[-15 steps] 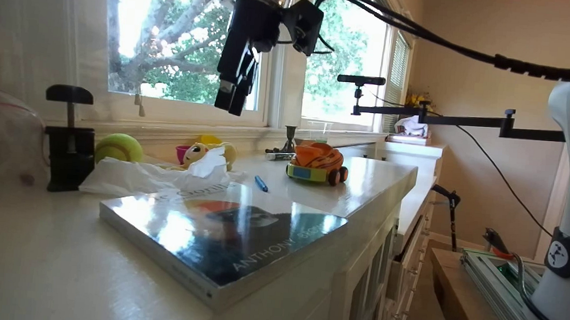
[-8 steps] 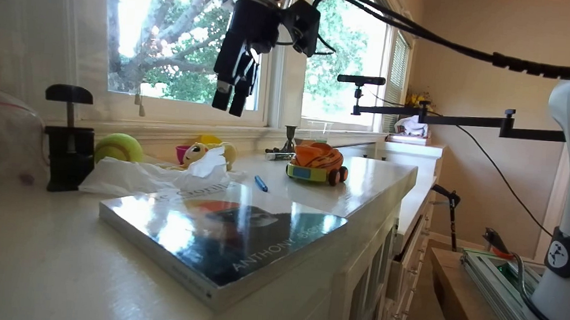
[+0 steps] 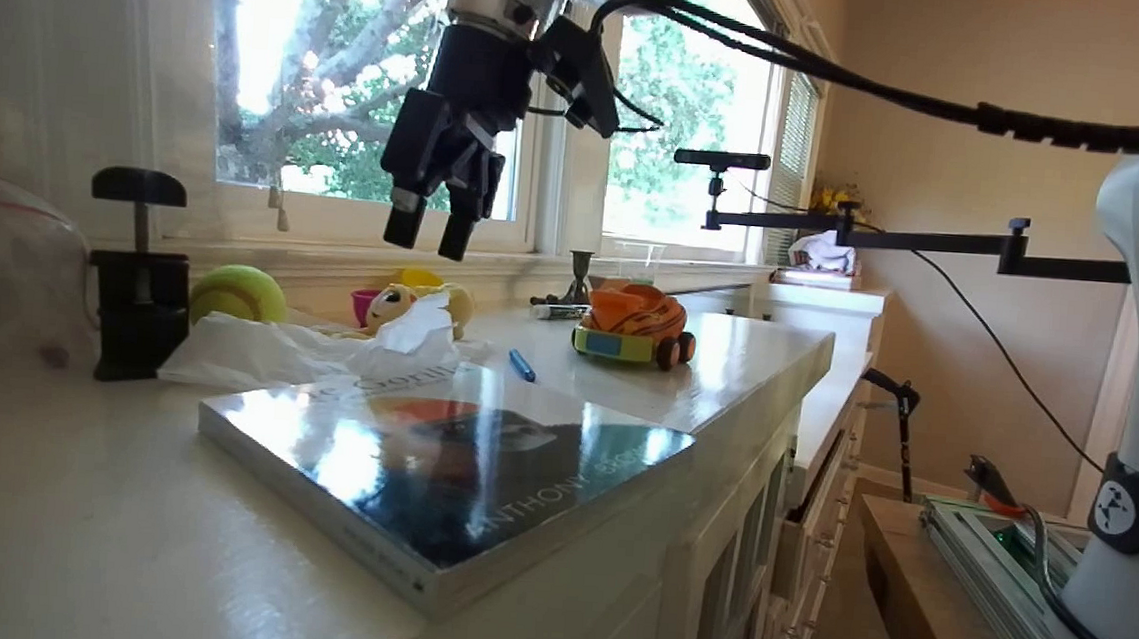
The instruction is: Use the white napkin to clean the window.
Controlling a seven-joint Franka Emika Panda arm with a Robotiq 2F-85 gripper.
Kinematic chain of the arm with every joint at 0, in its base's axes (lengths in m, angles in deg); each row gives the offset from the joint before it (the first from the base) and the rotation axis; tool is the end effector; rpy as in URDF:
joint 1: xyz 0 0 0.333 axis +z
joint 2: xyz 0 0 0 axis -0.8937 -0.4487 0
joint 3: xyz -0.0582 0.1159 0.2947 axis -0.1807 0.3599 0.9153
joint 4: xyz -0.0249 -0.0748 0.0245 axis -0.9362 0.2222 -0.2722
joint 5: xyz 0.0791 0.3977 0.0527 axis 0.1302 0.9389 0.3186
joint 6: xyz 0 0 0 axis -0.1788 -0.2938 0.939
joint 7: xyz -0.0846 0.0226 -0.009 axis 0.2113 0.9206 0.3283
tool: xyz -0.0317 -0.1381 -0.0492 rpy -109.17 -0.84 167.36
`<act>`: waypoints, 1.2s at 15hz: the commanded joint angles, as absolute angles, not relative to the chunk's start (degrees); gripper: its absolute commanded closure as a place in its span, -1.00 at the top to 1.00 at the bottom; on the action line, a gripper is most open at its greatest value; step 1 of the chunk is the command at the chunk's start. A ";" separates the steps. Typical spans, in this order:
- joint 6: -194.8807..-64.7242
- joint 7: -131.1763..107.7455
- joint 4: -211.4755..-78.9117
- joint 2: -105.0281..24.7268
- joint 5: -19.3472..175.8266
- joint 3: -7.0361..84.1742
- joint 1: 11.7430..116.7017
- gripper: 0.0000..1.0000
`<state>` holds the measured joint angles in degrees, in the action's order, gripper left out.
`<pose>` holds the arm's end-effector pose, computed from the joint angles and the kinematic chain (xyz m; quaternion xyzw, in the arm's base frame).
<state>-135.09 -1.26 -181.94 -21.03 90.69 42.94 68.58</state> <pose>0.5555 0.0600 0.3612 -0.9905 -0.0428 -0.1161 0.0601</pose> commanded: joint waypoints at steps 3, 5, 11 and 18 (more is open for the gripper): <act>-135.52 -7.70 -178.55 -25.45 92.25 44.73 68.18 1.00; -135.82 -9.41 -177.98 -26.65 92.51 45.17 68.25 1.00; -136.72 -13.79 -176.94 -30.01 92.31 46.18 68.47 1.00; -141.94 -15.48 -176.23 -32.89 93.71 47.59 68.72 1.00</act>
<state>-140.09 -14.58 -177.88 -31.15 91.43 46.82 68.71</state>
